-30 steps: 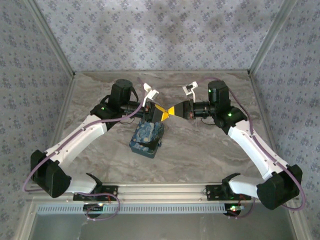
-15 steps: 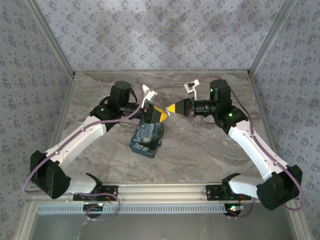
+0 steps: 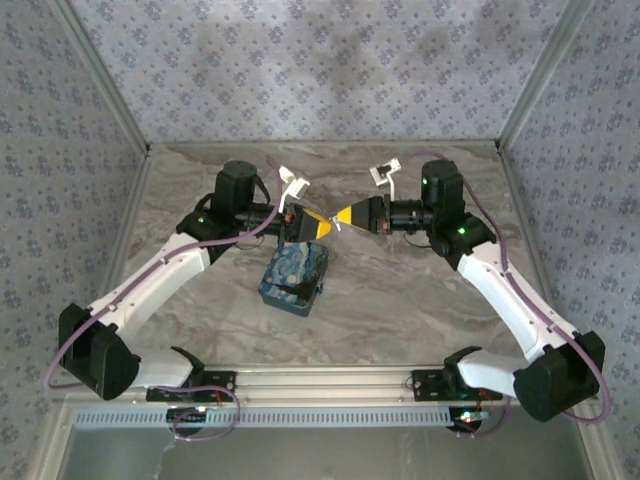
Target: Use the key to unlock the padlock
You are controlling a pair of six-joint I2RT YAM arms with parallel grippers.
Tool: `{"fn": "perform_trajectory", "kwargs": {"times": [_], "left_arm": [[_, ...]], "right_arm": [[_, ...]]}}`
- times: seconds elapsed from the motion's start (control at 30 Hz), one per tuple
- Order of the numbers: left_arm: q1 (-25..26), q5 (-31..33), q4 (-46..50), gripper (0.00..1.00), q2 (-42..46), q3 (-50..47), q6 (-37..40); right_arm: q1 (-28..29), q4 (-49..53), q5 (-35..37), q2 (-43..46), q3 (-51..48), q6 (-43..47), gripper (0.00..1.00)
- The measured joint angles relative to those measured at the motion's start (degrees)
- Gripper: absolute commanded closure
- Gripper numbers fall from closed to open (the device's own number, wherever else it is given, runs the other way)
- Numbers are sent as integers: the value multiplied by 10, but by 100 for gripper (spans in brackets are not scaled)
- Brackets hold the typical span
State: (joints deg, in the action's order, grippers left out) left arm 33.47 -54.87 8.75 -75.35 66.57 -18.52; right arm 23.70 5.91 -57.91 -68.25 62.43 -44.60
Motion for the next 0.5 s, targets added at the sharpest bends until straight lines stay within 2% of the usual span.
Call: {"fn": "perform_trajectory", "kwargs": {"times": [0.03, 0.07, 0.13, 0.23, 0.5], "left_arm": [[0, 0, 0, 100, 0, 0, 0], [0, 0, -2, 100, 0, -1, 0], [0, 0, -5, 100, 0, -2, 0], [0, 0, -6, 100, 0, -3, 0], [0, -5, 70, 100, -6, 19, 35]], "right_arm": [[0, -1, 0, 0, 0, 0, 100], [0, -1, 0, 0, -1, 0, 95], [0, 1, 0, 0, -1, 1, 80], [-7, 17, -1, 2, -2, 13, 65], [-38, 79, 12, 27, -1, 66, 64]]}}
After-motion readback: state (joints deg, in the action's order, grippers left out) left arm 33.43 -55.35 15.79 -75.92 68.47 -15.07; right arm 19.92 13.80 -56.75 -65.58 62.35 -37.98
